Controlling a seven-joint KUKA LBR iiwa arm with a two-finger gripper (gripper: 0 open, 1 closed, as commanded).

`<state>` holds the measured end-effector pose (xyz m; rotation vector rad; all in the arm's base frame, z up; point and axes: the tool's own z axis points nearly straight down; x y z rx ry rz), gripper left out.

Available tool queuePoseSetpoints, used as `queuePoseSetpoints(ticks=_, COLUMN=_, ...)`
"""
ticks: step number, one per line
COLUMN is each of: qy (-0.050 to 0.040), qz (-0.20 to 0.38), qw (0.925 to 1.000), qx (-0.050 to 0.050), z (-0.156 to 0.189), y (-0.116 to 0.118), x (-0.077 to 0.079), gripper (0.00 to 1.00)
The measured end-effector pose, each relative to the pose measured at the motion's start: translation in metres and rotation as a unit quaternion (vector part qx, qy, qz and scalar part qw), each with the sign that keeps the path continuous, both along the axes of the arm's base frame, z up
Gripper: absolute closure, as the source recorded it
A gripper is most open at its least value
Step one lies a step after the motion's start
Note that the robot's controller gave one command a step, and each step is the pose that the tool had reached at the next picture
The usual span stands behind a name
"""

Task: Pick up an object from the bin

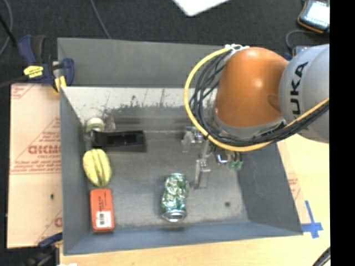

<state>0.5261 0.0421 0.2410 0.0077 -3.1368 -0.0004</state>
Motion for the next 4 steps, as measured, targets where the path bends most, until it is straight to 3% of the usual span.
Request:
queuePoseSetpoints(ticks=1, qy=-0.0044, qz=-0.001, qw=1.0000, qx=0.000, z=0.004, y=0.000, x=0.001, gripper=0.00)
queuePoseSetpoints(ticks=2, qy=-0.0050, qz=0.064, qw=0.9980, qx=0.000, z=-0.034, y=-0.002, x=0.002, gripper=0.00)
queuePoseSetpoints(ticks=3, qy=-0.0057, qz=0.206, qw=0.9785, qx=0.000, z=-0.074, y=-0.007, x=-0.005, gripper=0.00)
queuePoseSetpoints(ticks=4, qy=-0.0053, qz=0.283, qw=0.9592, qx=0.000, z=-0.087, y=-0.010, x=-0.001, gripper=0.00)
